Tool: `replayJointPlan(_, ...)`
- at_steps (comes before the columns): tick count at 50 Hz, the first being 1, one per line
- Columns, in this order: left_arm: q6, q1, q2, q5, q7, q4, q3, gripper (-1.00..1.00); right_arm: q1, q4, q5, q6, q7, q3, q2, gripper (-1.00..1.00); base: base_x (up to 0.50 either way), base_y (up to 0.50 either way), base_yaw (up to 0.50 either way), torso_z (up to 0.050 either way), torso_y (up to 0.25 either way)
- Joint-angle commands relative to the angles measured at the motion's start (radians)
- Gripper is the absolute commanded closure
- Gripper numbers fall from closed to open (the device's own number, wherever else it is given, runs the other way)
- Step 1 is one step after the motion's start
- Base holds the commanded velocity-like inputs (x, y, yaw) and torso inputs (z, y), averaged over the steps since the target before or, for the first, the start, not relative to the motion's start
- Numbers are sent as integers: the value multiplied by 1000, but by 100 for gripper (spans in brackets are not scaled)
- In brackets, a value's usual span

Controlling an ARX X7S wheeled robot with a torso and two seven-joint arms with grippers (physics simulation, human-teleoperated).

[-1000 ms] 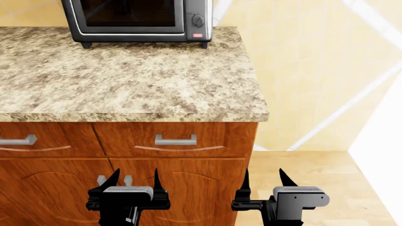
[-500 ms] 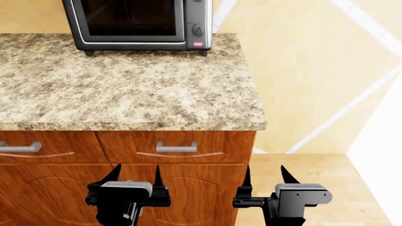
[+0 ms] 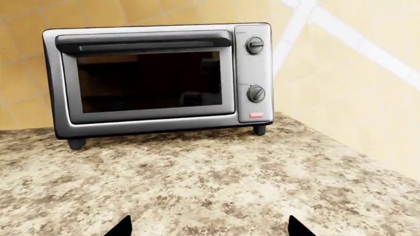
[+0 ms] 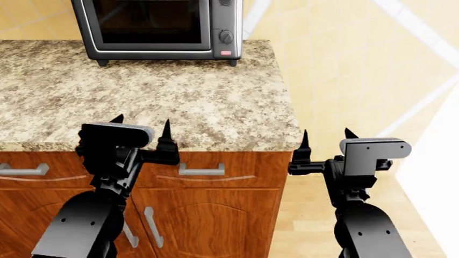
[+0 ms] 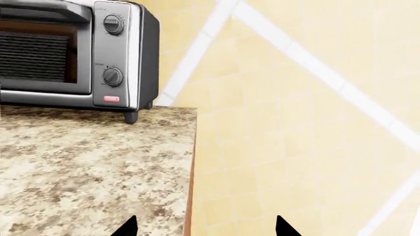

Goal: Open the toaster oven door.

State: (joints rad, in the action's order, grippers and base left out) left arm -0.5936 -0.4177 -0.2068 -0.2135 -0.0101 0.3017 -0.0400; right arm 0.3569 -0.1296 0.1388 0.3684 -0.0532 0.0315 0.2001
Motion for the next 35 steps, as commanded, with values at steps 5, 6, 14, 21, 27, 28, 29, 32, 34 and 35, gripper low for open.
replayJointPlan(5,-195,-394,-51,-49,-26,-189,40,-100,286,129,17,134,34,-5,66,-100,0,0,0,0,0)
replayJointPlan(6,-185,-413,-52,-44,-28,-219,36,-100,300,144,15,132,36,-2,68,-100,0,0,0,0,0)
replayJointPlan(14,-153,-466,-60,-20,-24,-300,19,-100,361,179,6,144,35,9,76,-100,0,0,0,0,0)
replayJointPlan(21,-169,-461,-66,-25,-22,-273,16,-100,363,155,12,165,33,10,79,-100,163,0,0,0,0)
replayJointPlan(27,-175,-458,-70,-28,-21,-262,15,-100,361,153,16,166,32,13,78,-100,245,0,0,0,0)
replayJointPlan(28,-176,-458,-70,-29,-21,-261,15,-100,361,152,16,166,31,14,78,-100,242,0,0,0,0)
replayJointPlan(29,-177,-457,-71,-29,-21,-259,14,-100,361,152,17,166,31,14,78,-100,246,0,0,0,0)
replayJointPlan(32,-171,-455,-72,-29,-22,-262,13,-100,360,153,18,165,30,14,78,-100,243,0,0,0,0)
replayJointPlan(34,-173,-454,-73,-30,-21,-260,12,-100,360,153,18,165,30,16,78,-100,242,0,0,0,0)
replayJointPlan(35,-172,-453,-73,-31,-21,-260,12,-100,360,152,18,165,29,16,78,-100,246,0,0,0,0)
